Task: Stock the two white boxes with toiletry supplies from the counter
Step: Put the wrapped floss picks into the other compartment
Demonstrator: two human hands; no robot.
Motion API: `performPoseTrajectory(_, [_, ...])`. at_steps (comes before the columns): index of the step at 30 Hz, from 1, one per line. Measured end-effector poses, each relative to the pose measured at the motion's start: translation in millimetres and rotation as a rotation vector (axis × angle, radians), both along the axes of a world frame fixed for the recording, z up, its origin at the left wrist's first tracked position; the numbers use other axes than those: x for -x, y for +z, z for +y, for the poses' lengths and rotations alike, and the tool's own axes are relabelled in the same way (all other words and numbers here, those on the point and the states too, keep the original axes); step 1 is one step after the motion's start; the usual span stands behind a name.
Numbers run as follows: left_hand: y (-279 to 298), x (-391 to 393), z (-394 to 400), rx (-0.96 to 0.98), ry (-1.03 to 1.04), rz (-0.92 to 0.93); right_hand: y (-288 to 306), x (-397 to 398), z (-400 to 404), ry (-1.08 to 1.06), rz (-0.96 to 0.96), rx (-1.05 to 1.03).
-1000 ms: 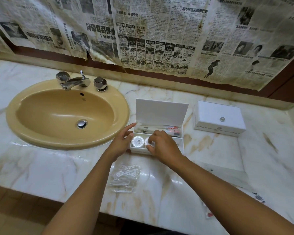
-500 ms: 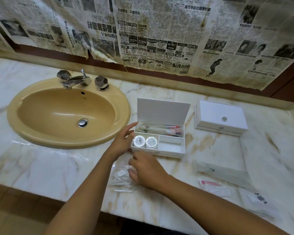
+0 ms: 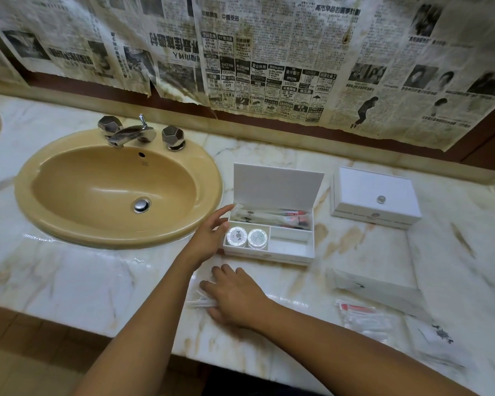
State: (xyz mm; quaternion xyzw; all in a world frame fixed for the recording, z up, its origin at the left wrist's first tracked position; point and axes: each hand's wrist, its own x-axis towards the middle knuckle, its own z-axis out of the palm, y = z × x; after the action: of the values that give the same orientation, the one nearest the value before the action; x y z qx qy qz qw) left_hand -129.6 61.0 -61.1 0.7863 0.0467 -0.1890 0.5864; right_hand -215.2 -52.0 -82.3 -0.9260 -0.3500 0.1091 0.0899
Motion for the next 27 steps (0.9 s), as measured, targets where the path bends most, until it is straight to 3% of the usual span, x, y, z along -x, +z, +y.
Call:
performPoseTrajectory(19, [0.8, 1.0, -2.0, 0.016, 0.009, 0.008, 2.7, 3.4, -64.9, -0.225, -0.028, -0.018])
performPoseTrajectory(27, [0.8, 1.6, -2.9, 0.005, 0.014, -0.012, 4.4, 7.6, -62.0, -0.187, -0.216, -0.026])
